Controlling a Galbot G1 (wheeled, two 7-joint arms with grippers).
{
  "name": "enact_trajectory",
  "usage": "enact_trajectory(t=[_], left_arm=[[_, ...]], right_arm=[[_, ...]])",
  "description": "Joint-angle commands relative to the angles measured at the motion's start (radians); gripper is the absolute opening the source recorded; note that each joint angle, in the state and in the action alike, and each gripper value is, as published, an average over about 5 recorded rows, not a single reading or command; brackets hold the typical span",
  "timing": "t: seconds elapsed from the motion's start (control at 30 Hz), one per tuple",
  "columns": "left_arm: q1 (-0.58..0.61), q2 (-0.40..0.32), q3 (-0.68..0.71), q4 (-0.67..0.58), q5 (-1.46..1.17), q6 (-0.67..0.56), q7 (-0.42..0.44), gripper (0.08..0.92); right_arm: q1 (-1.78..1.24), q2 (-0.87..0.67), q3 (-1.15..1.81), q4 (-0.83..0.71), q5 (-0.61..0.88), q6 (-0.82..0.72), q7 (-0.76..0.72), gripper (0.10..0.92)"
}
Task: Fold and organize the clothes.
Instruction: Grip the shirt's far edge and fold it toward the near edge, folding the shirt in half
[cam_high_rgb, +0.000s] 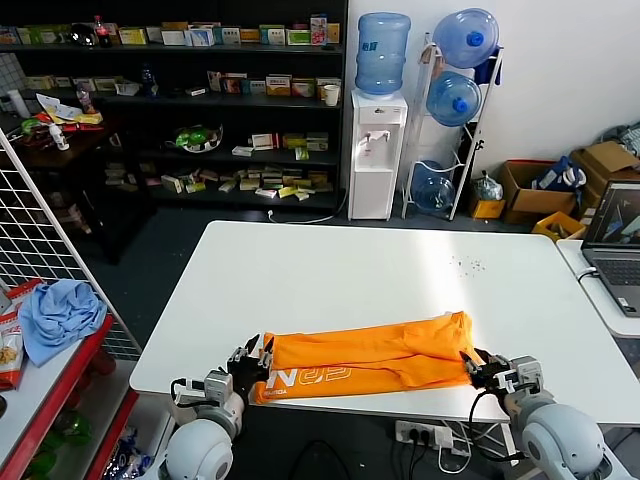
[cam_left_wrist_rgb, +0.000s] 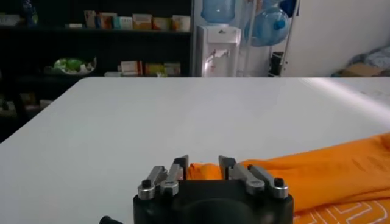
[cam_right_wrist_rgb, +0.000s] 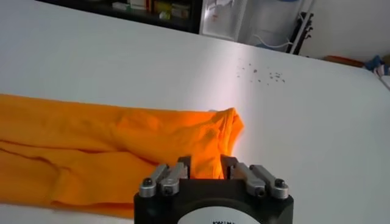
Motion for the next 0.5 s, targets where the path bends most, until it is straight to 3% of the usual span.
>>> enact_trajectory(t=[0.03,0.33,0.5], left_arm=[[0.01,-0.025,-0.001,0.026,-0.108,0.036,-0.015,0.521],[-0.003,-0.041,0.001,0.055,-0.174,0.097,-0.023,0.773],[0.002,-0.041,0.003,0.05,-0.167,0.096,-0.014,0.794]], right_arm=[[-0.012,0.001,-0.003,0.019,0.0,-0.007,0.006,0.528],[-0.023,0.001,-0.003,0.031,0.003,-0.009,0.006,0.777],[-0.026,0.003,-0.003,0.041,0.004,-0.011,0.008,0.82]])
